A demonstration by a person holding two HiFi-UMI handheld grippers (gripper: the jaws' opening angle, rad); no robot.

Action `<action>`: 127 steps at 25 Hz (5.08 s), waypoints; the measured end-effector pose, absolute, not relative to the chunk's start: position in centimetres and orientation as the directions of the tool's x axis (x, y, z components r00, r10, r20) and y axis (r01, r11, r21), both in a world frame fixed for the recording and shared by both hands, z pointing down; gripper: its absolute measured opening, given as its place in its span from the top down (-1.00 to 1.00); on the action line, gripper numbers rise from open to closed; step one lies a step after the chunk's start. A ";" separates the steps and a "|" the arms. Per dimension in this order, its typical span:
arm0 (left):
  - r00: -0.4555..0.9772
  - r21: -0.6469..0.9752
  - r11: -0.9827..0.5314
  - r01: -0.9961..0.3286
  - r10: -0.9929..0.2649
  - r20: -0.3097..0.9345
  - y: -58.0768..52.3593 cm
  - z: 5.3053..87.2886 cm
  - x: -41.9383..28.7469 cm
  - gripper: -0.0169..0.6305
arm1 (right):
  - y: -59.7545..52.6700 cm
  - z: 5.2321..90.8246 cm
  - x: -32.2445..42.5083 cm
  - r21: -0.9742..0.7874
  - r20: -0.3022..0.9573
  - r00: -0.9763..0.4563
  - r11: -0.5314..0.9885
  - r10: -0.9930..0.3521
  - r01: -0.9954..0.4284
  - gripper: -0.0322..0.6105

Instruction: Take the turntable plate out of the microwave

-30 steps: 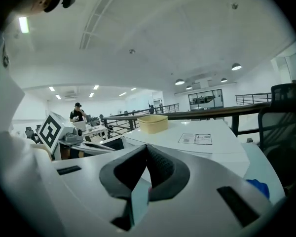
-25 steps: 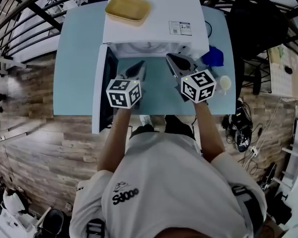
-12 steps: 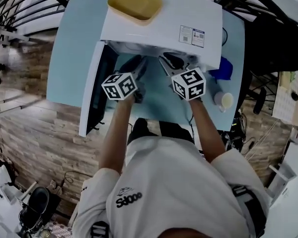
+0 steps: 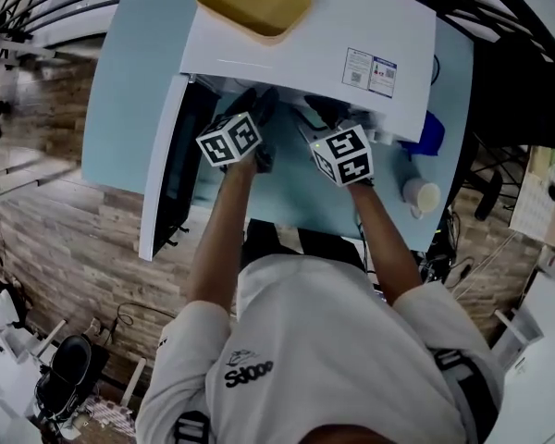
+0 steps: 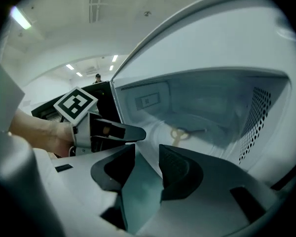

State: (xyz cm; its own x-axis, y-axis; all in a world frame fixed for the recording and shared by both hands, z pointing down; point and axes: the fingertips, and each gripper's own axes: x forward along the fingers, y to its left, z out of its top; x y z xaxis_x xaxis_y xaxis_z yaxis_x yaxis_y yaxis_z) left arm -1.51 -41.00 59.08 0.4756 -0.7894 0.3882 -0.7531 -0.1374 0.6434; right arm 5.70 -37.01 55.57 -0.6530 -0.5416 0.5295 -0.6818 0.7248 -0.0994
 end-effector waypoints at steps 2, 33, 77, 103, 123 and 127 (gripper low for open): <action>0.460 0.645 -0.109 -0.756 -0.789 0.407 -41.6 60.0 -1.4 0.13 | -36.9 56.1 6.0 -0.105 0.535 -0.648 0.719 -0.541 -0.687 0.48; 0.387 0.913 0.255 -0.318 -0.845 0.370 -42.2 62.6 -1.8 0.85 | -37.5 59.0 6.1 -0.527 0.472 -0.673 0.430 -0.569 -0.733 0.46; 0.503 0.974 0.180 -0.137 -0.834 0.225 -41.4 61.6 0.3 0.82 | -40.1 61.3 8.1 -0.953 0.206 -0.526 -0.048 -0.825 -0.298 0.76; 0.520 0.985 0.086 -0.153 -0.840 0.154 -34.6 60.0 -0.6 0.78 | -34.2 59.7 7.7 -0.983 0.144 -0.569 -0.048 -0.810 -0.179 0.79; 0.574 0.996 0.094 0.013 -0.816 0.070 -37.6 62.0 -0.8 0.49 | -29.3 59.5 6.8 -0.973 0.148 -0.509 -0.033 -0.848 -0.228 0.79; 0.553 0.990 0.125 0.059 -0.830 0.072 -38.3 62.2 -1.7 0.51 | -28.2 60.1 6.0 -0.967 0.173 -0.512 -0.045 -0.842 -0.251 0.79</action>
State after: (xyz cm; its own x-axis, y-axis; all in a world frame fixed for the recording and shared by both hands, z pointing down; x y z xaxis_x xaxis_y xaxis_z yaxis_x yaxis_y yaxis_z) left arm -1.65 -38.25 62.19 0.5527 -0.8303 0.0723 0.0585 0.1252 0.9904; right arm 5.99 -28.19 60.06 -0.5119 -0.8415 0.1725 -0.2513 -0.0454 -0.9668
